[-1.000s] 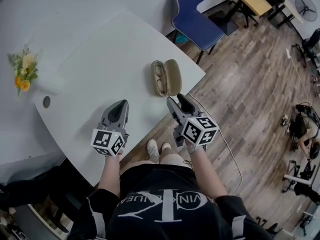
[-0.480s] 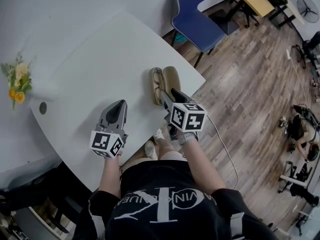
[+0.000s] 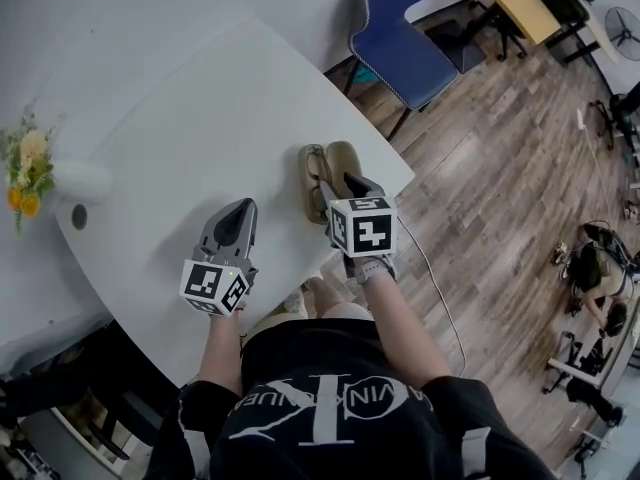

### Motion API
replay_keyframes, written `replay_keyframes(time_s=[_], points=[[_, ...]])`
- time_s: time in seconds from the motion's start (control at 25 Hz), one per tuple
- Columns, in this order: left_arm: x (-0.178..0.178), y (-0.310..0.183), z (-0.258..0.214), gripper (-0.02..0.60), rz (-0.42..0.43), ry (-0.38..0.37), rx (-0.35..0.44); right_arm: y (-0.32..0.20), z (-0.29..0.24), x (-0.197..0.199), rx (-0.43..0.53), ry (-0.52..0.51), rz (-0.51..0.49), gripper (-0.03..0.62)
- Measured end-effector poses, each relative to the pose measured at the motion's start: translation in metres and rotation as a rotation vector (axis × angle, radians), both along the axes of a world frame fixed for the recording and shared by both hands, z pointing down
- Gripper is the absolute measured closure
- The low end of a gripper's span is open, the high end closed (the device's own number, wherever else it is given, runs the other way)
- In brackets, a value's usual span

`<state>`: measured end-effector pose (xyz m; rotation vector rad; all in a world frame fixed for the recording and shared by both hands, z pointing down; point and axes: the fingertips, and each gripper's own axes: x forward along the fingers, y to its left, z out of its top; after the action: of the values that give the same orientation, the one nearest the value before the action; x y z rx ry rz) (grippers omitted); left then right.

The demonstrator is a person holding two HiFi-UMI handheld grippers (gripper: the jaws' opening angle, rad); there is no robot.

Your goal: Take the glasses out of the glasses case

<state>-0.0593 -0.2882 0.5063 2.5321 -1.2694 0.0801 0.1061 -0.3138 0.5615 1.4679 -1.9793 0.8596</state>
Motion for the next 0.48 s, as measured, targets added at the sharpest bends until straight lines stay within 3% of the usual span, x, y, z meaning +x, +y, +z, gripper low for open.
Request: replay_keyframes(time_s=[0.16,0.48], points=[[-0.003,-0.009,0.003,0.568,-0.023,0.015,-0.01,-0.004,0.011,-0.003,-0.066,0.09,-0.082,0.41],[-0.002,-0.022,0.011,0.568,-0.034,0.031,-0.029,-0.001,0.029,-0.011,-0.15,0.341,-0.348,0.41]])
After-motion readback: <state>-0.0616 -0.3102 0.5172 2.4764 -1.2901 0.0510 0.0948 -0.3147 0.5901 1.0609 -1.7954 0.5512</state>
